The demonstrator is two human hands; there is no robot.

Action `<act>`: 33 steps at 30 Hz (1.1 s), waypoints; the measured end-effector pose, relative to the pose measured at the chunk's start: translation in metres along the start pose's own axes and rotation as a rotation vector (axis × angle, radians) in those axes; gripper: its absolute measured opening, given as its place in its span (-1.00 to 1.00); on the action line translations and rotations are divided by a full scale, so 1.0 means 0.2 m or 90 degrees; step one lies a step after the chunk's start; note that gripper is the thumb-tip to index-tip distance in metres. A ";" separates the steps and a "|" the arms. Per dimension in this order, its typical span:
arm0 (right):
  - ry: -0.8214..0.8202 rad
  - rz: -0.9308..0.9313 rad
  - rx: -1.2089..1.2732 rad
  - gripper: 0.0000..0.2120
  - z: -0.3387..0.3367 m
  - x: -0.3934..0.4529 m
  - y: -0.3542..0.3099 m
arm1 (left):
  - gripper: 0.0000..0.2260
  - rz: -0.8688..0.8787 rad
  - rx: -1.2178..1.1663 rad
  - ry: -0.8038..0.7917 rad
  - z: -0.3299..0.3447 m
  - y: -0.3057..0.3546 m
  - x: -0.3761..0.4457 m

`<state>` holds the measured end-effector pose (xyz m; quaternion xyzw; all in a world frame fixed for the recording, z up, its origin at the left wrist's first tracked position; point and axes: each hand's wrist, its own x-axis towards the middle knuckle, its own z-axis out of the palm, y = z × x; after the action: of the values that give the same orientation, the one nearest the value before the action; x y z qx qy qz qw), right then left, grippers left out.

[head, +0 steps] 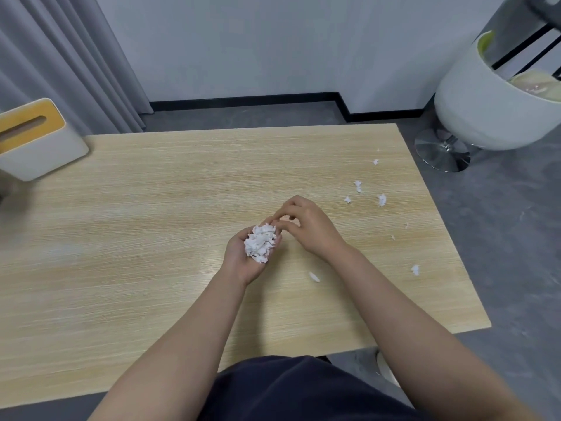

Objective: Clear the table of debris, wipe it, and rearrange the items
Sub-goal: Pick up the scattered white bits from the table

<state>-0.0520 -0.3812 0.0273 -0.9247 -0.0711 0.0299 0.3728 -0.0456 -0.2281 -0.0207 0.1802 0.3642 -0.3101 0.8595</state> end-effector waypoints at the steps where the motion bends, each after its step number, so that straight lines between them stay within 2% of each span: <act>1: 0.009 0.013 -0.006 -0.89 -0.02 -0.02 0.04 | -0.70 0.005 0.004 0.004 0.00 -0.01 0.00; 5: 0.009 0.086 -0.050 -0.88 -0.07 -0.13 0.22 | -0.67 0.029 0.002 -0.010 -0.01 -0.08 -0.02; 14: -0.146 0.237 -0.139 -0.83 0.16 -0.35 0.44 | -0.72 0.026 -0.027 -0.029 -0.04 -0.20 -0.07; 15: -0.152 0.249 -0.144 -0.82 0.17 -0.36 0.44 | -0.69 0.028 -0.033 -0.035 -0.05 -0.20 -0.09; 16: -0.155 0.258 -0.150 -0.81 0.19 -0.37 0.45 | -0.58 0.028 -0.044 -0.044 -0.06 -0.20 -0.09; 18: -0.149 0.271 -0.173 -0.82 0.22 -0.38 0.45 | -0.46 0.018 -0.037 -0.062 -0.07 -0.21 -0.11; 21: -0.128 0.271 -0.204 -0.89 0.26 -0.39 0.43 | -0.67 0.010 -0.015 -0.041 -0.07 -0.22 -0.15; 27: -0.058 0.265 -0.212 -0.87 0.28 -0.50 0.38 | -0.69 -0.009 -0.007 -0.038 -0.11 -0.22 -0.21; 28: -0.041 0.276 -0.203 -0.88 0.26 -0.54 0.39 | -0.65 -0.011 -0.002 -0.050 -0.12 -0.22 -0.22; 31: 0.006 0.318 -0.160 -0.89 0.17 -0.63 0.44 | -0.39 -0.024 -0.004 -0.088 -0.17 -0.23 -0.22; 33: 0.048 0.358 -0.125 -0.88 0.10 -0.69 0.48 | -0.35 -0.036 -0.005 -0.099 -0.19 -0.25 -0.22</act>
<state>-0.1810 -0.4568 -0.0531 -0.9402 0.1988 0.0906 0.2613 -0.1224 -0.2279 -0.0179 0.1418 0.3025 -0.3455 0.8769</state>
